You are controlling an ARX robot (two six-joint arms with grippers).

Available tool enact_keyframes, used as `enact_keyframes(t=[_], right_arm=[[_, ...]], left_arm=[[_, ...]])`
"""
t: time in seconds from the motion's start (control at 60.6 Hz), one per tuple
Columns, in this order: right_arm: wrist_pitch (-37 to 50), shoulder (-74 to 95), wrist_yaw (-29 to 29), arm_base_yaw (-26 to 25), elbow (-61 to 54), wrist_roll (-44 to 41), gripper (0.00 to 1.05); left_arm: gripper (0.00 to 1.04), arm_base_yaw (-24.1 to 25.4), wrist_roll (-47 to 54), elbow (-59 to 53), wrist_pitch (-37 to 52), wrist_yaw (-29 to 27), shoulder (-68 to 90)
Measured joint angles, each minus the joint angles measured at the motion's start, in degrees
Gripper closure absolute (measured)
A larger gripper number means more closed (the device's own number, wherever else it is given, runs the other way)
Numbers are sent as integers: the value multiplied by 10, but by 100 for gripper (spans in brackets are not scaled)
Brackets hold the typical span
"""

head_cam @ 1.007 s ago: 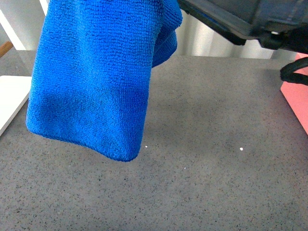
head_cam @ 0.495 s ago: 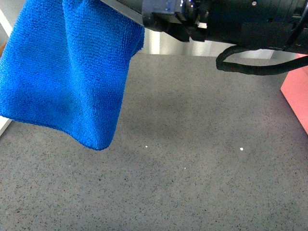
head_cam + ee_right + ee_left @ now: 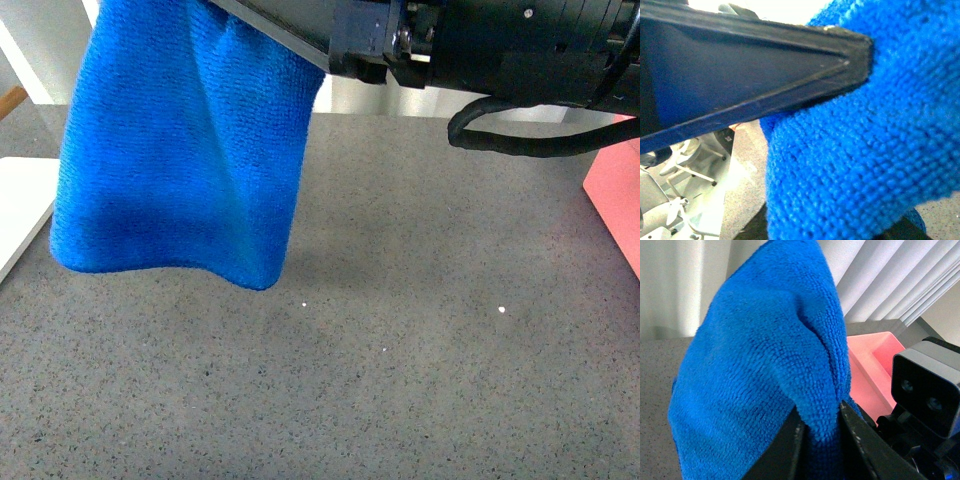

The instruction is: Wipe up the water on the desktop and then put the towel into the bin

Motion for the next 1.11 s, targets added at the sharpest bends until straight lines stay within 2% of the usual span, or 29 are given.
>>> enact_keyframes(t=[0.149,0.314,0.413,0.429,0.462,0.479,0.528,0.545,0.66,0.908,1.106], right_arm=[[-5,0,2,-6,-4,-11,97],[-12,-2,-1,-10,-9,-27,99],[-27,-3,-1,-13,-14,-42,99],[-29,-3,-1,-14,-14,-45,99],[-32,-5,-1,-16,-16,-49,99],[-35,-7,-1,-16,-16,-51,99],[-40,-9,-3,-17,-17,-57,99],[-40,-10,-3,-18,-18,-58,99],[-46,-18,-3,-25,-22,-61,99],[-55,-29,-5,-29,-31,-65,99],[-66,-38,-3,-33,-38,-74,99]], left_arm=[[57,0,0,0,0,0,0],[34,0,0,0,0,0,0],[11,0,0,0,1,-5,0],[12,-6,13,-5,17,-27,0],[21,-14,51,-36,101,-167,-5],[24,-14,69,-52,131,-211,-10],[37,-3,114,-113,202,-323,-40],[40,3,122,-129,213,-338,-50],[58,37,143,-196,237,-334,-100],[102,94,156,-312,250,-272,-192],[101,129,161,-367,243,-242,-256]])
